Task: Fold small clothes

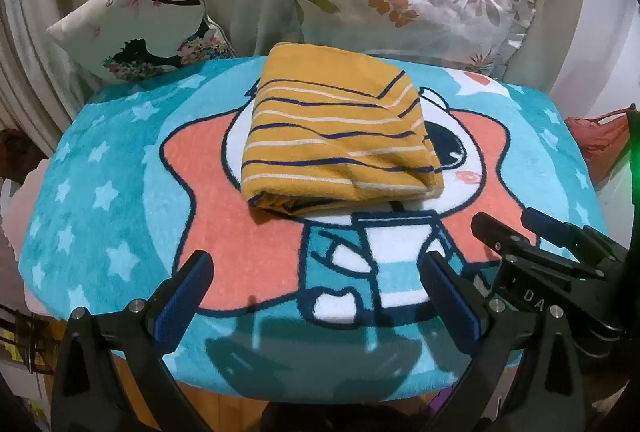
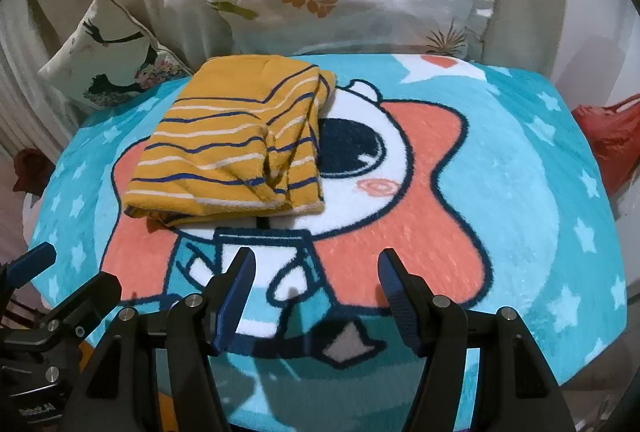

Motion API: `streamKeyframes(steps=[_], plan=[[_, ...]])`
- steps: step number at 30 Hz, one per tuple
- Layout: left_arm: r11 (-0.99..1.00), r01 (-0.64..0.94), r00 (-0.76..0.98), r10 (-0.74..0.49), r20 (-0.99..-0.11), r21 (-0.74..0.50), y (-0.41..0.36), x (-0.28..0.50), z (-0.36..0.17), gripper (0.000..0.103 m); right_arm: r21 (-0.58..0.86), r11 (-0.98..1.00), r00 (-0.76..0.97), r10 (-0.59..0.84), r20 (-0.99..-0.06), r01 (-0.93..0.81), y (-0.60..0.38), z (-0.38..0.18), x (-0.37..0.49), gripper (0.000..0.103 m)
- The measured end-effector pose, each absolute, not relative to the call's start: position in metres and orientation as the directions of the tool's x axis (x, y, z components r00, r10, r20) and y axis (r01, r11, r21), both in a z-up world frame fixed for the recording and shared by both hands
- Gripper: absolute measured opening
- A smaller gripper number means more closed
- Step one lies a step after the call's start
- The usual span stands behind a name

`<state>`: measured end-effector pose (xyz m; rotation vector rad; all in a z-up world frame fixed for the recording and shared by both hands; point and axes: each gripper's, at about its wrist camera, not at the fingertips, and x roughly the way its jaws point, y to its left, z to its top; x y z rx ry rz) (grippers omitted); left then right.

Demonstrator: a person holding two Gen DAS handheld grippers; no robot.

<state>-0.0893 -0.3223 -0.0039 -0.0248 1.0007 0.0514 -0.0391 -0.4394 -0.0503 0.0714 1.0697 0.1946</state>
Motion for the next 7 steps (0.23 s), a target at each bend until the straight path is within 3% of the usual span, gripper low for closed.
streamKeyframes(steps=[7], plan=[[0.996, -0.086, 0.518, 0.047, -0.854, 0.003, -0.3188, -0.0826, -0.0092, 0.103, 0.165, 0.976, 0.460, 0.213, -0.862, -0.144, -0.4388, -0.0538, -0.0298, 0.069]])
